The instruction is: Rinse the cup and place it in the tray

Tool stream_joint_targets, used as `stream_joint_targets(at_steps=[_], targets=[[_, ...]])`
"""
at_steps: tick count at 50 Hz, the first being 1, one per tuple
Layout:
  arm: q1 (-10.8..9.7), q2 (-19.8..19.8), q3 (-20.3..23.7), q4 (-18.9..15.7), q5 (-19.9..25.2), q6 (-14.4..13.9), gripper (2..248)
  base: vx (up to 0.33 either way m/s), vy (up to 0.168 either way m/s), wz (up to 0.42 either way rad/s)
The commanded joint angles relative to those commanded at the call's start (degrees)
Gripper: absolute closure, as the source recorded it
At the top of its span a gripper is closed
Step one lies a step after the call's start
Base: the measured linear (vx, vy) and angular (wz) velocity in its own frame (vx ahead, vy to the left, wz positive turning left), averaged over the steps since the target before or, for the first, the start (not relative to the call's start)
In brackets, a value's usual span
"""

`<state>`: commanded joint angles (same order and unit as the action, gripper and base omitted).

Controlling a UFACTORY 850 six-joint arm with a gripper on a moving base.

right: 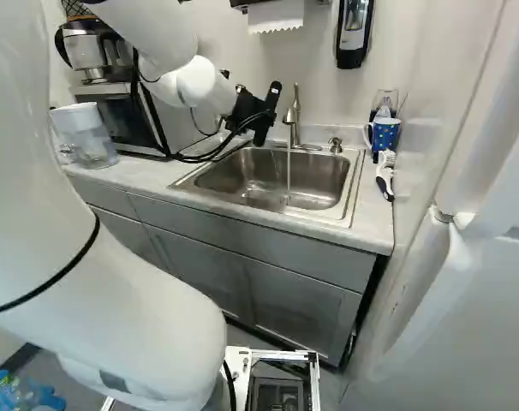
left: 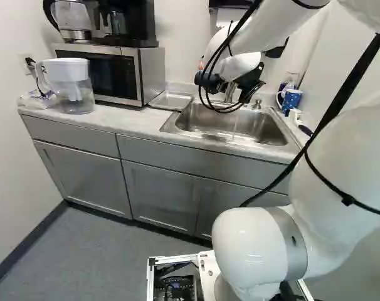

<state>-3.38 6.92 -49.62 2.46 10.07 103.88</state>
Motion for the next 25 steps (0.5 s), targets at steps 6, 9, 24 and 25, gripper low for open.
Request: stream_joint_targets(at_steps=[6, 9, 24, 25], targets=[[0.0, 0.0, 0.0, 0.0, 0.0, -3.43, 125, 0.0, 0.0, 0.0], [0.0, 0.0, 0.0, 0.0, 0.0, -5.21, 125, 0.0, 0.0, 0.0], [0.0, 0.0, 0.0, 0.0, 0.0, -14.22, 125, 0.0, 0.0, 0.0], [0.0, 0.0, 0.0, 0.0, 0.0, -14.82, 125, 0.0, 0.0, 0.0]])
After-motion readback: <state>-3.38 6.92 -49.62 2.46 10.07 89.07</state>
